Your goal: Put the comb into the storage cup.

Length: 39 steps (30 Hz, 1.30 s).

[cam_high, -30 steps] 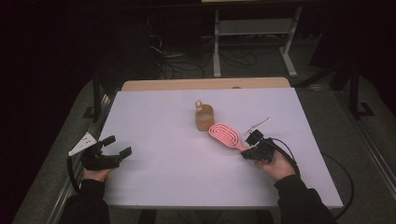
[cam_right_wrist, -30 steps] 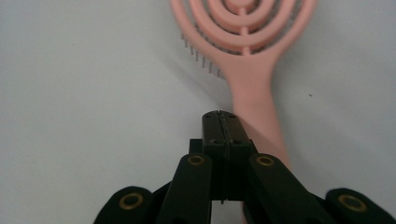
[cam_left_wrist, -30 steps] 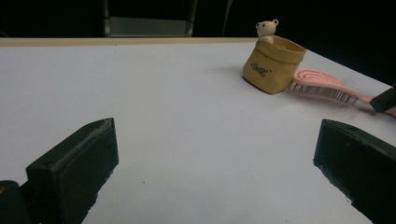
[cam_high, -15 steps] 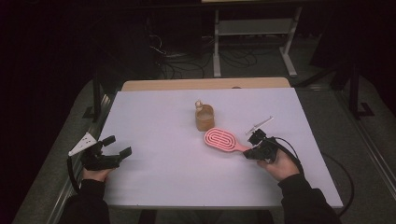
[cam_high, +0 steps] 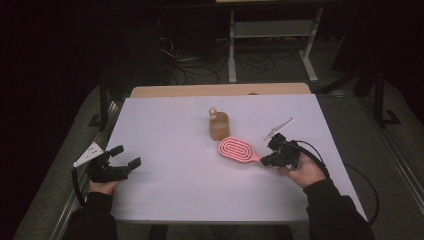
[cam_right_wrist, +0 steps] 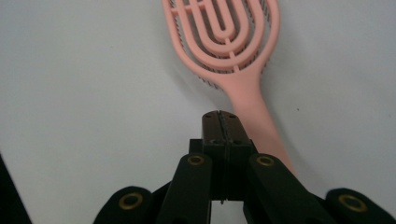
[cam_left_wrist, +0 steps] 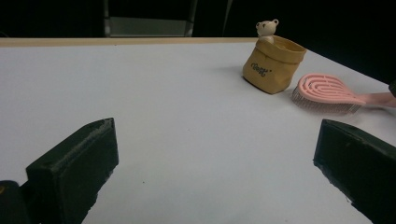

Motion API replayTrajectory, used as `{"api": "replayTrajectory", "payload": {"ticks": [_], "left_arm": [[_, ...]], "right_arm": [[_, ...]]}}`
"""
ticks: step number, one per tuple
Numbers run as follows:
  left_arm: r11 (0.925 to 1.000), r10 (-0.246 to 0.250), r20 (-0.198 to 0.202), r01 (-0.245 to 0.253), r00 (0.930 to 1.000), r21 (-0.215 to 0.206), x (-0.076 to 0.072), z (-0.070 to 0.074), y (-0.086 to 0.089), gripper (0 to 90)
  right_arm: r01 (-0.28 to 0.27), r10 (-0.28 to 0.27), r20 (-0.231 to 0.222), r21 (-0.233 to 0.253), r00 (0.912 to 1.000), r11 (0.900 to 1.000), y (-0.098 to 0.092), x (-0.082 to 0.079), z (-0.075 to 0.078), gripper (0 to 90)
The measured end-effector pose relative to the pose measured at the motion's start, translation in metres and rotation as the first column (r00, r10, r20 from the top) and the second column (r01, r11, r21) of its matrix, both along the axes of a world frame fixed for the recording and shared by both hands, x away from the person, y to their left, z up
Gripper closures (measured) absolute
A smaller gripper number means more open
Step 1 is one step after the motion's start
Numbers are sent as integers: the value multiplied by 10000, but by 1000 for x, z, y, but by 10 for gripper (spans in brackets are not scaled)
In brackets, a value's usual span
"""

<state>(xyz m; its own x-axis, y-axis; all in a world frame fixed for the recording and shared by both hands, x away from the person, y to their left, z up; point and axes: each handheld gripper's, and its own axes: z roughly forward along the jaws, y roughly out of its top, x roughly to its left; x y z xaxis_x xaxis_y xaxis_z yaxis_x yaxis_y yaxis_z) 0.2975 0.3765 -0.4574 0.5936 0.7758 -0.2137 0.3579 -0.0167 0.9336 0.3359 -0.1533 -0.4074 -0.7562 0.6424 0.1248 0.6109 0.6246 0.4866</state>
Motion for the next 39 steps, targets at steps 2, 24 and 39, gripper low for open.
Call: {"api": "replayTrajectory", "payload": {"ticks": [2, 24, 39], "left_arm": [[10000, -1, 1, 1, 10000, 4, 0, 0, 0, 0], [10000, -14, -19, 14, 10000, -1, 0, 0, 0, 0], [10000, -14, 4, 14, 10000, -19, 0, 0, 0, 0]], "right_arm": [[-123, 123, -44, -23, 9999, 9999, 1, 1, 3, 882], [-1110, 1118, 229, -333, 9935, 9933, 13, 19, 18, 143], [-1427, 1446, 193, -799, 9893, 9865, 13, 32, 3, 0]]}}
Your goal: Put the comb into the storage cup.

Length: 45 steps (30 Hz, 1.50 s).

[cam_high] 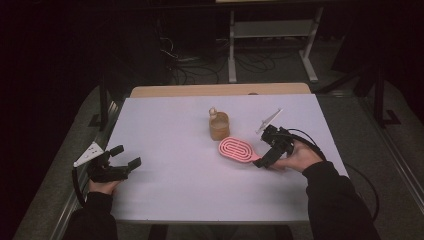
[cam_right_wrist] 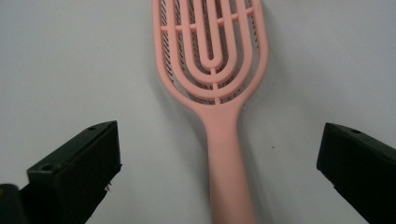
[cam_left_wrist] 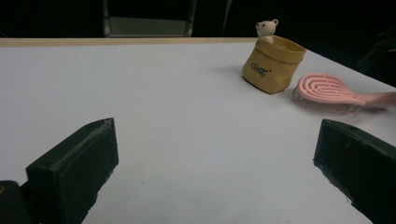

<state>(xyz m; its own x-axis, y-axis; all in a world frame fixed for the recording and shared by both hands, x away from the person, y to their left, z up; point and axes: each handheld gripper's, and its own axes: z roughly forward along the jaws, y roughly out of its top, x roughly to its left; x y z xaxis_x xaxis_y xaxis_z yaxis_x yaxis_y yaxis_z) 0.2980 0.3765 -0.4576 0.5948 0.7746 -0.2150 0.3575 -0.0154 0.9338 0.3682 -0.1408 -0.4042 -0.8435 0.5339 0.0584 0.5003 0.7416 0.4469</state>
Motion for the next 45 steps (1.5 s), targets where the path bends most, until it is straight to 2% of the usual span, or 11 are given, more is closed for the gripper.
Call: {"api": "replayTrajectory", "payload": {"ticks": [7, 16, 18, 19, 21, 29, 34, 36, 37, 40, 45], "left_arm": [[10000, -16, 5, 16, 10000, 1, 0, 0, 0, 0], [10000, -18, 13, 18, 10000, -10, 0, 0, 0, 0], [10000, -21, 9, 21, 10000, -3, 0, 0, 0, 0], [10000, -19, 15, 19, 10000, -9, 0, 0, 0, 0], [10000, -19, 12, 19, 10000, -6, 0, 0, 0, 0], [10000, -26, 16, 26, 10000, -5, 0, 0, 0, 0], [10000, -31, 18, 31, 10000, -2, 0, 0, 0, 0], [10000, -37, 16, 37, 10000, -7, 0, 0, 0, 0], [10000, -39, 15, 39, 10000, 1, 0, 0, 0, 0], [10000, -34, 12, 34, 10000, 0, 0, 0, 0, 0], [10000, -40, 21, 40, 10000, 4, 0, 0, 0, 0]], "right_arm": [[-321, 325, 116, -365, 9994, 9988, 6, 4, -9, 0], [-534, 531, -69, -691, 9986, 9962, 10, 9, -18, 52], [-632, 624, -128, -774, 9980, 9950, 11, 10, -20, 84], [-734, 722, -169, -867, 9972, 9935, 11, 12, -22, 134], [-701, 686, -187, -1010, 9975, 9924, 12, 13, -24, 151], [-1017, 992, -279, -1153, 9947, 9881, 14, 13, -30, 338], [-1204, 1189, -202, -1160, 9927, 9859, 17, 12, -30, 484], [-1229, 1213, -210, -1217, 9924, 9849, 17, 12, -30, 506], [-1291, 1280, -173, -1293, 9916, 9832, 18, 11, -31, 564], [-1299, 1300, -88, -1414, 9915, 9814, 19, 10, -31, 630], [-1327, 1316, -177, -1417, 9912, 9810, 18, 10, -31, 660]]}}
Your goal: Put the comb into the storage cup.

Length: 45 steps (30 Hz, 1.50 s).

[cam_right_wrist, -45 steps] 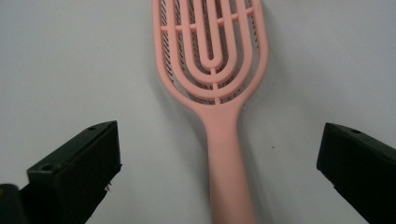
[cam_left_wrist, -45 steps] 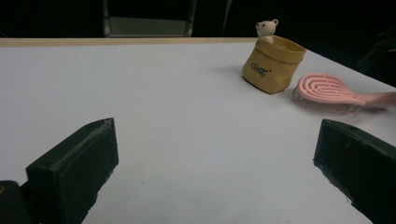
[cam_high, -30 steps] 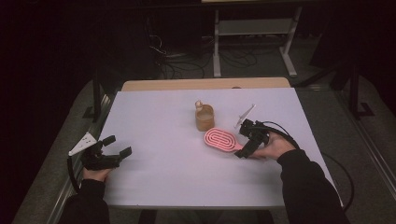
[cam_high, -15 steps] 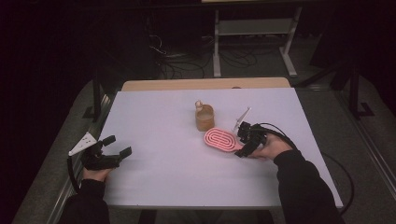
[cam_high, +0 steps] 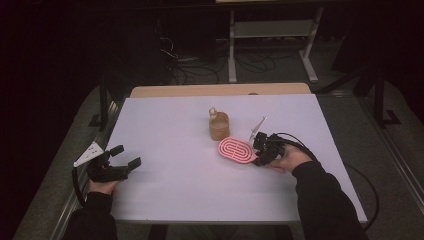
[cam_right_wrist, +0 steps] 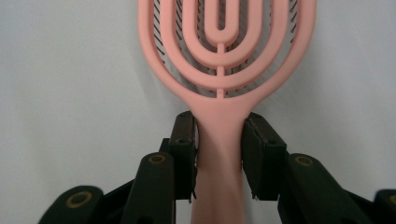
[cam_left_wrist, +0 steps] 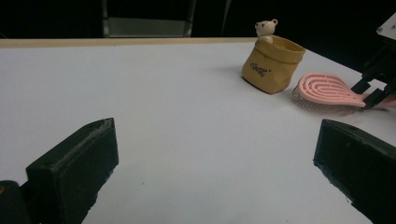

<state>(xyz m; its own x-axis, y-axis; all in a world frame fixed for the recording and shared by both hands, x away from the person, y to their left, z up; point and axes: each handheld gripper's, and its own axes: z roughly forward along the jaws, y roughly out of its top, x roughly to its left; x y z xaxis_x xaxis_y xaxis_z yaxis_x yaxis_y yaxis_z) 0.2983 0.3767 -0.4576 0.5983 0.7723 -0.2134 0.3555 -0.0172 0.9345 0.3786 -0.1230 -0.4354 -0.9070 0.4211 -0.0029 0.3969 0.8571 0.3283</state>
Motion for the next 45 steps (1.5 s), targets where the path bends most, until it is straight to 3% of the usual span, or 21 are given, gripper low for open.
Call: {"api": "replayTrajectory", "payload": {"ticks": [17, 28, 41, 45], "left_arm": [[10000, 8, -12, -8, 10000, 10, 0, 0, 0, 0], [10000, 36, 28, -36, 10000, 21, -1, 1, 0, 0], [10000, 11, -5, -11, 10000, 65, -1, 1, -2, 0], [10000, -21, -40, 21, 10000, 56, -1, 0, -3, 0]], "right_arm": [[258, -254, -82, 557, 9996, 9981, -8, -6, 7, 686], [273, -345, 613, 1140, 9975, 9931, -10, -14, 36, 689], [-78, -63, 968, 1444, 9953, 9895, 1, -17, 73, 690], [-161, 17, 892, 1608, 9960, 9869, 7, -17, 84, 691]]}}
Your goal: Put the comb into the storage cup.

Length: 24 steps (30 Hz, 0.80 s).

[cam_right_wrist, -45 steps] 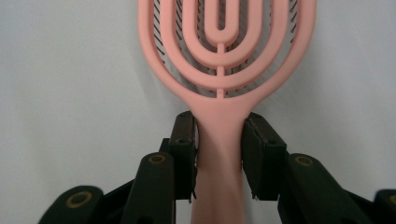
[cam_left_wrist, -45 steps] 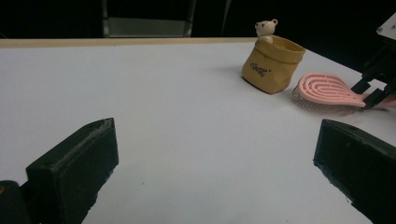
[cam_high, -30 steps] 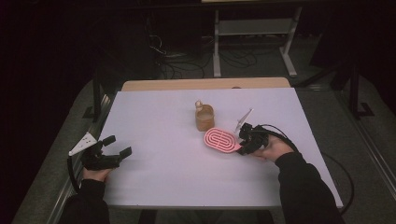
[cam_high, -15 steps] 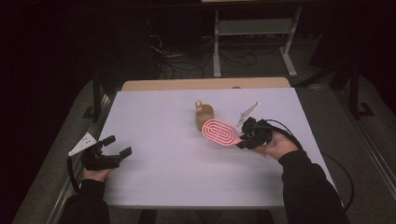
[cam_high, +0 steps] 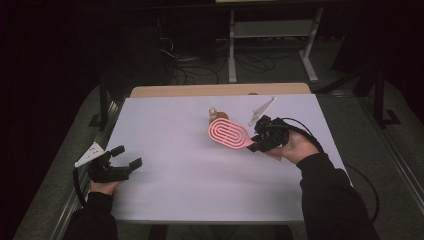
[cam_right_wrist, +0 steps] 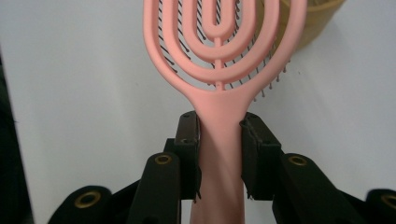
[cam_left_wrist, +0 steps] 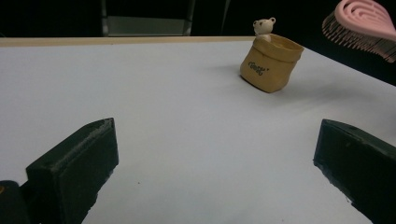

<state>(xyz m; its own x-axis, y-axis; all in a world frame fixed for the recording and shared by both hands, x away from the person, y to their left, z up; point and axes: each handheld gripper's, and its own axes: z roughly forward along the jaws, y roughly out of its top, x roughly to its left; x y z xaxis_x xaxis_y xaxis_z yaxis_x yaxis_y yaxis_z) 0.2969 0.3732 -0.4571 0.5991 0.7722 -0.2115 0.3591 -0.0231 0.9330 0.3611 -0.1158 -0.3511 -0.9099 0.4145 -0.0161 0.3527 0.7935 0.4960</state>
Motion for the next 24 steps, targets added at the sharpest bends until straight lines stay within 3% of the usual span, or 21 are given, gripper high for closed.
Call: {"api": "replayTrajectory", "payload": {"ticks": [15, 24], "left_arm": [[10000, -83, -119, 83, 9999, 27, 1, -1, -2, 0], [9999, -142, -58, 142, 9999, -9, 1, 7, -6, 0]], "right_arm": [[-466, 458, 485, 140, 9978, 9988, 27, 0, 37, 691], [-587, 577, 596, 158, 9966, 9982, 39, 2, 45, 692]]}}
